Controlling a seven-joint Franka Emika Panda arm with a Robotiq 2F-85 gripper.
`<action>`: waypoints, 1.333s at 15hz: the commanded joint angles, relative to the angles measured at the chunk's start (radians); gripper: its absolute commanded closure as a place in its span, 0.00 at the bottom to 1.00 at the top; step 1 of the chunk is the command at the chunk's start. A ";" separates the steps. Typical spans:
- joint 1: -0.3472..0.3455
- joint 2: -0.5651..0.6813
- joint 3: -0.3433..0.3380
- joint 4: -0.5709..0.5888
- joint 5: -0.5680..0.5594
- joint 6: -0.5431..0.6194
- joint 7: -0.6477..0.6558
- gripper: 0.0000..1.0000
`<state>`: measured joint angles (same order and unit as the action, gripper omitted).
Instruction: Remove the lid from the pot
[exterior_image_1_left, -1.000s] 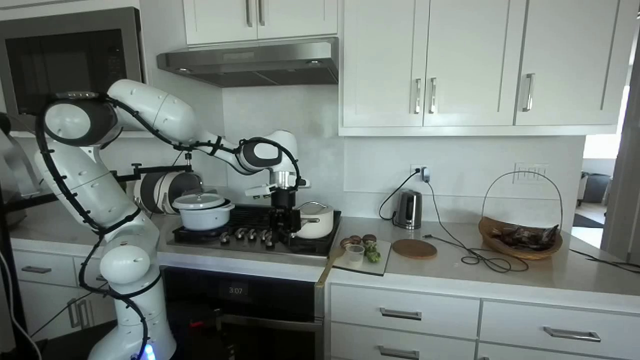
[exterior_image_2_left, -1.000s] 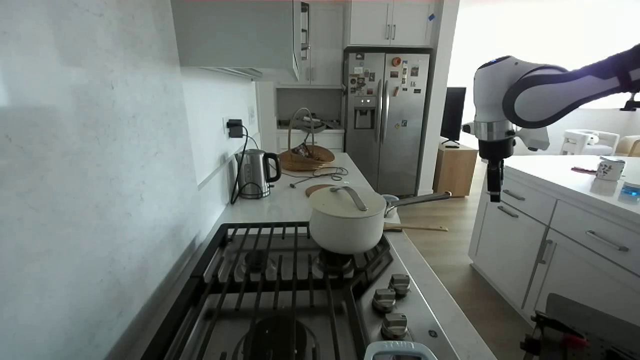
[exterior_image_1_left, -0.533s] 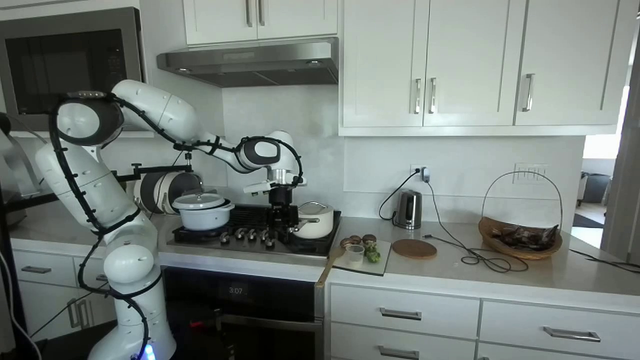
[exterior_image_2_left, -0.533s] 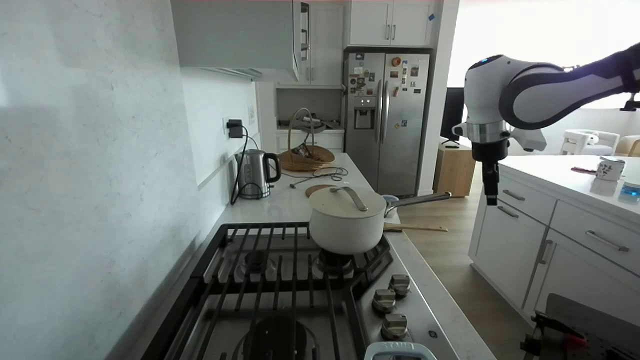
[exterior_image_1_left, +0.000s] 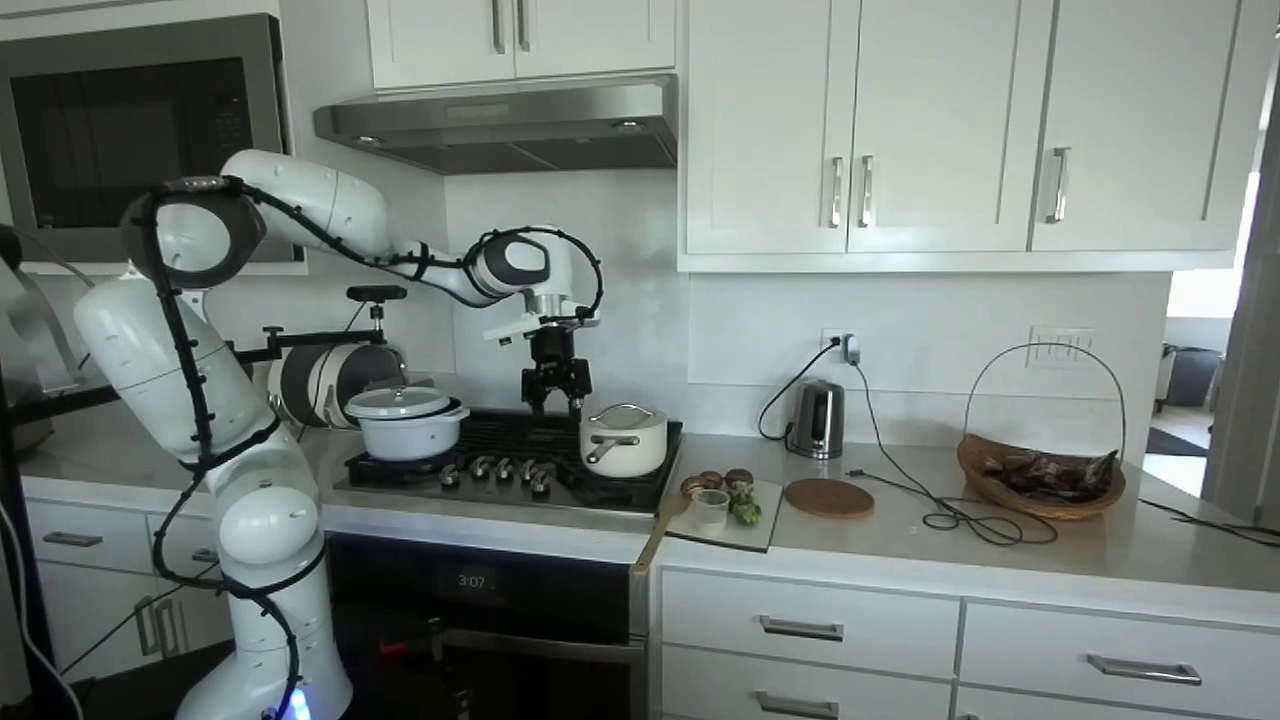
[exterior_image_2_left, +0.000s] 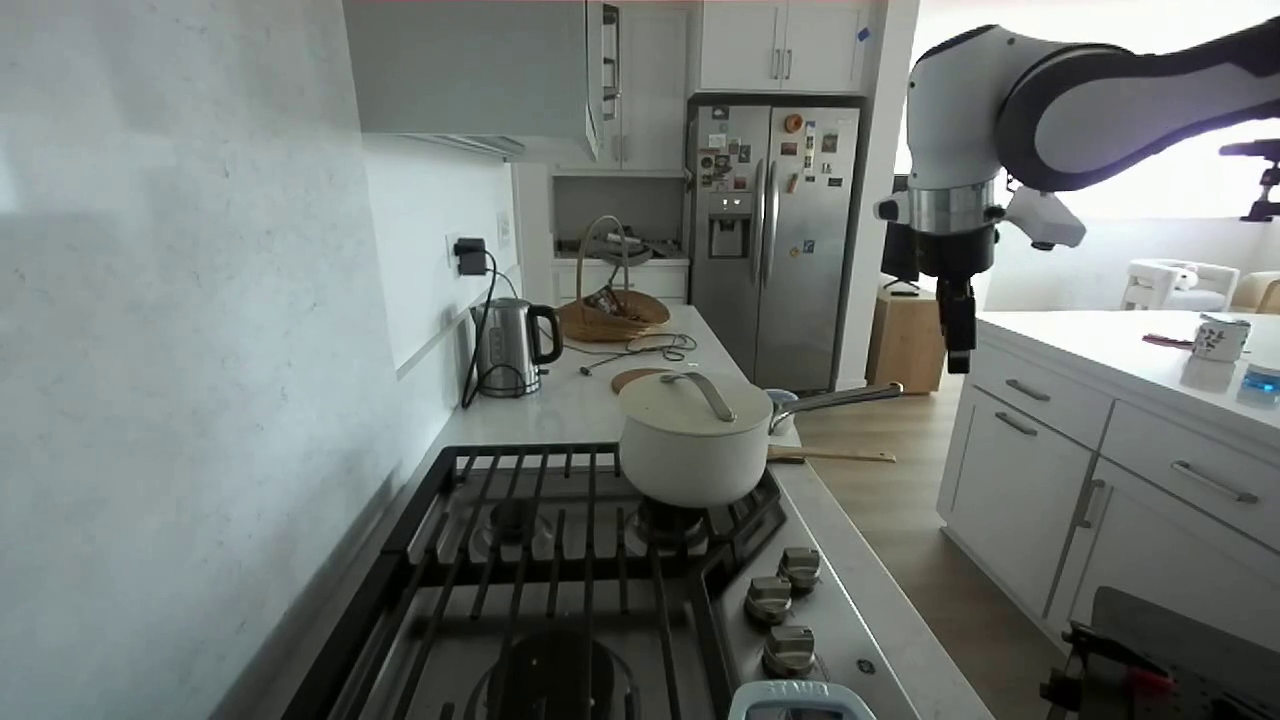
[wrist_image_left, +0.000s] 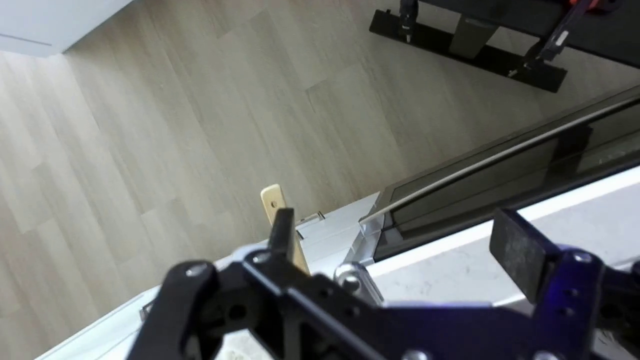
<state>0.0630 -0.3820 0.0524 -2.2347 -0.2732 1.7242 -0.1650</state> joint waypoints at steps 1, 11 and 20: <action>0.016 0.107 0.020 0.121 0.051 -0.015 0.057 0.00; 0.075 0.500 0.088 0.488 0.194 -0.027 0.230 0.00; 0.145 0.634 0.088 0.748 0.192 -0.044 0.477 0.00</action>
<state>0.1817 0.2044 0.1457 -1.5789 -0.0670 1.7068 0.1914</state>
